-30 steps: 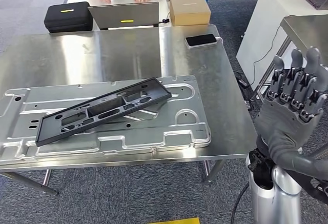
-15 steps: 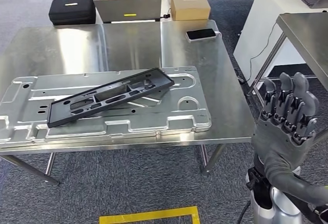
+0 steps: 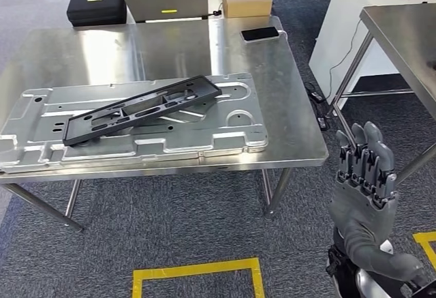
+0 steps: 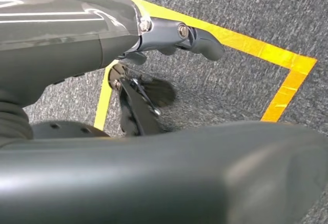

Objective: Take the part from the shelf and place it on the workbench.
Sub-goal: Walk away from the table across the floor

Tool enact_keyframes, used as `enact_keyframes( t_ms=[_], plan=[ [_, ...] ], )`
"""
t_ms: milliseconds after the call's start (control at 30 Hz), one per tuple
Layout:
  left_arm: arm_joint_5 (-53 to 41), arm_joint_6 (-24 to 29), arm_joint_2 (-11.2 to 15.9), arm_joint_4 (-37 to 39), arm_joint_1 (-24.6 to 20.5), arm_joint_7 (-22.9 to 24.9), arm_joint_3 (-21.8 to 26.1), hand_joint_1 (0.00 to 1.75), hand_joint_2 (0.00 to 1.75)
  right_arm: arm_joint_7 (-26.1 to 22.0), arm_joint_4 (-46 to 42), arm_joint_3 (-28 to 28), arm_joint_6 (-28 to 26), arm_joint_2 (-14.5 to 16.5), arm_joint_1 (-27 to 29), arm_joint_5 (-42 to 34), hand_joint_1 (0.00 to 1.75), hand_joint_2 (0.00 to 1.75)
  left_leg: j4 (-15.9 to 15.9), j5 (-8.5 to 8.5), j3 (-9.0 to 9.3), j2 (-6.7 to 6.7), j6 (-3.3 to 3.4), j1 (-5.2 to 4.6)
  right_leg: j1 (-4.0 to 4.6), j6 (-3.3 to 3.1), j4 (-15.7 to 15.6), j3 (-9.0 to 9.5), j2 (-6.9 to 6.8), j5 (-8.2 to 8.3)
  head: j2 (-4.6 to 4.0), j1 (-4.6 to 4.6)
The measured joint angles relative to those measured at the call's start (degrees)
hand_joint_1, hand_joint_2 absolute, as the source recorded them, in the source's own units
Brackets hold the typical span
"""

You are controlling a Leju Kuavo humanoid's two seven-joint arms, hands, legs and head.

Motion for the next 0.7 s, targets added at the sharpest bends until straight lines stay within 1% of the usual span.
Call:
enact_keyframes(
  t_ms=[33, 67, 100, 133, 167, 200, 233, 267, 300, 333, 367, 400, 433, 467, 500, 533, 567, 600, 633, 667, 700],
  plan=[
    [0.0, 0.0, 0.0, 0.0, -0.1, -0.1, 0.0, 0.00, 0.00, 0.0, 0.2, 0.0, 0.0, 0.0, 0.5, 0.0, 0.00, 0.00, -3.3, -0.26, 2.02, -0.08, 0.36, -0.19, 0.04, 0.26, 0.0, -0.28, 0.00, 0.51, 0.00, 0.01],
    [0.0, 0.0, 0.1, 0.0, -0.1, -0.1, 0.1, 0.00, 0.00, 0.0, 0.5, 0.0, 0.1, 0.0, 1.0, 0.0, 0.00, 0.00, -5.4, -0.62, 3.20, -0.14, 0.62, -0.39, 0.05, 0.58, 0.0, -0.54, -0.02, 1.05, 0.00, 0.02],
    [0.0, 0.0, 0.1, 0.0, -0.1, -0.2, 0.1, 0.00, 0.00, 0.0, 0.9, 0.0, 0.1, 0.1, 1.6, 0.0, 0.00, 0.00, -6.1, -0.67, 3.24, -0.13, 0.85, -0.45, 0.02, 0.93, 0.0, -0.80, -0.04, 1.62, 0.00, 0.03],
    [0.0, -0.1, 0.1, 0.0, -0.1, -0.2, 0.1, 0.00, 0.00, 0.0, 1.3, 0.0, 0.2, 0.1, 2.1, 0.0, 0.00, 0.00, -6.3, -0.34, 2.81, -0.01, 1.16, -0.41, -0.06, 1.25, 0.1, -1.16, 0.03, 1.71, 0.01, 0.03],
    [0.0, -0.1, 0.1, 0.0, -0.1, -0.2, 0.2, 0.00, 0.00, 0.0, 1.8, -0.1, 0.2, 0.2, 2.7, -0.1, 0.00, 0.00, -6.4, 0.12, 2.25, 0.13, 1.56, -0.32, -0.09, 1.52, 0.6, -1.61, 0.18, 0.86, 0.01, 0.06],
    [0.0, -0.1, 0.1, 0.0, -0.1, -0.2, 0.2, 0.00, 0.00, 0.0, 2.3, -0.1, 0.2, 0.2, 3.2, -0.1, 0.00, 0.00, -6.5, 0.73, 1.53, 0.29, 2.01, -0.21, -0.10, 1.71, 2.0, -2.20, 0.35, -1.06, 0.01, 0.08],
    [0.0, -0.1, 0.1, 0.0, -0.1, -0.2, 0.2, 0.00, 0.00, 0.0, 2.8, -0.2, 0.2, 0.2, 3.7, -0.1, 0.00, 0.00, -6.4, 1.42, 0.71, 0.46, 2.41, -0.15, -0.14, 1.83, 4.4, -2.91, 0.51, -3.94, 0.01, 0.10],
    [0.0, -0.1, 0.2, 0.0, -0.1, -0.3, 0.2, 0.00, 0.00, 0.0, 3.5, -0.3, 0.3, 0.2, 4.1, -0.1, 0.00, 0.00, -6.3, 2.08, -0.17, 0.52, 2.65, -0.23, -0.14, 1.93, 7.7, -3.65, 0.59, -6.93, 0.01, 0.13],
    [0.0, -0.1, 0.2, 0.0, -0.1, -0.3, 0.2, 0.00, 0.00, 0.0, 4.1, -0.5, 0.4, 0.3, 4.5, -0.2, 0.00, 0.00, -6.2, 2.72, -1.07, 0.58, 2.77, -0.32, -0.15, 2.02, 11.4, -4.26, 0.62, -9.11, 0.01, 0.12],
    [0.0, -0.1, 0.2, 0.0, -0.1, -0.3, 0.2, 0.00, 0.00, 0.0, 4.8, -0.7, 0.6, 0.3, 5.0, -0.2, 0.00, 0.00, -5.9, 3.32, -2.05, 0.64, 2.82, -0.39, -0.15, 2.11, 14.4, -4.47, 0.64, -9.96, 0.01, 0.12],
    [0.0, -0.1, 0.2, 0.0, -0.1, -0.3, 0.2, 0.00, 0.00, 0.0, 5.6, -1.0, 0.8, 0.3, 5.4, -0.2, 0.00, 0.00, -5.5, 3.82, -3.07, 0.70, 2.81, -0.44, -0.14, 2.17, 15.9, -3.96, 0.66, -9.38, 0.00, 0.12],
    [0.0, -0.1, 0.2, 0.0, -0.1, -0.4, 0.2, 0.00, 0.00, 0.0, 6.3, -1.3, 0.9, 0.4, 5.9, -0.1, 0.00, 0.00, -5.1, 4.23, -4.13, 0.74, 2.75, -0.46, -0.15, 2.19, 15.4, -2.54, 0.66, -7.84, 0.00, 0.12],
    [0.0, -0.1, 0.2, 0.0, -0.1, -0.4, 0.2, 0.00, 0.00, 0.0, 7.1, -1.6, 1.1, 0.5, 6.4, 0.0, 0.00, 0.00, -4.5, 4.58, -5.18, 0.76, 2.65, -0.46, -0.14, 2.13, 13.0, -0.21, 0.66, -6.19, 0.00, 0.12],
    [0.0, -0.1, 0.2, 0.0, -0.1, -0.5, 0.2, 0.00, 0.00, 0.0, 7.8, -2.0, 1.1, 0.6, 6.7, 0.2, 0.00, 0.00, -3.9, 4.86, -6.11, 0.76, 2.50, -0.51, -0.11, 1.99, 9.2, 2.93, 0.66, -5.20, 0.00, 0.12],
    [0.0, -0.2, 0.2, 0.0, -0.1, -0.7, 0.2, 0.00, 0.00, 0.0, 8.4, -2.5, 1.1, 0.8, 7.0, 0.5, 0.00, 0.00, -3.2, 5.09, -6.88, 0.74, 2.31, -0.60, -0.06, 1.81, 4.9, 6.04, 0.65, -5.06, 0.00, 0.09],
    [0.0, -0.2, 0.2, 0.0, -0.1, -0.8, 0.2, 0.00, 0.00, 0.0, 9.1, -2.9, 1.1, 1.0, 7.3, 1.0, 0.00, 0.00, -2.7, 5.38, -7.44, 0.74, 2.06, -0.68, 0.01, 1.63, 1.4, 8.31, 0.65, -5.51, 0.00, 0.06],
    [0.0, -0.3, 0.2, 0.0, -0.1, -0.9, 0.3, 0.00, 0.00, 0.1, 9.9, -3.3, 1.0, 1.3, 7.6, 1.6, 0.00, 0.00, -2.3, 5.72, -7.85, 0.73, 1.77, -0.74, 0.11, 1.51, -0.9, 9.64, 0.66, -6.09, 0.00, 0.04],
    [0.0, -0.3, 0.2, 0.0, -0.1, -1.0, 0.3, 0.00, 0.00, 0.2, 10.9, -3.8, 0.9, 1.6, 8.0, 2.2, 0.00, 0.00, -2.1, 6.17, -8.19, 0.73, 1.45, -0.77, 0.16, 1.31, -1.8, 9.82, 0.66, -6.31, 0.01, 0.02],
    [0.0, -0.4, 0.2, 0.0, 0.0, -1.0, 0.3, 0.00, 0.00, 0.3, 12.1, -4.2, 0.8, 1.9, 8.4, 2.9, 0.00, 0.00, -2.0, 6.48, -8.55, 0.69, 1.13, -0.72, 0.03, 0.93, -1.9, 9.36, 0.57, -6.10, 0.01, 0.03],
    [0.0, -0.4, 0.2, -0.1, 0.0, -1.0, 0.4, 0.00, 0.00, 0.3, 13.3, -4.6, 0.6, 2.3, 8.7, 3.7, 0.00, 0.00, -1.7, 5.99, -8.97, 0.58, 0.78, -0.66, -0.09, 0.42, -2.0, 8.77, 0.48, -5.67, 0.01, 0.02],
    [0.0, -0.4, 0.2, -0.1, 0.1, -1.1, 0.4, 0.00, 0.00, 0.4, 14.5, -4.9, 0.4, 2.7, 9.0, 4.5, 0.00, 0.00, -0.8, 4.46, -9.41, 0.45, 0.41, -0.56, -0.25, -0.14, -2.0, 8.04, 0.38, -5.07, 0.01, -0.01]
  ],
)
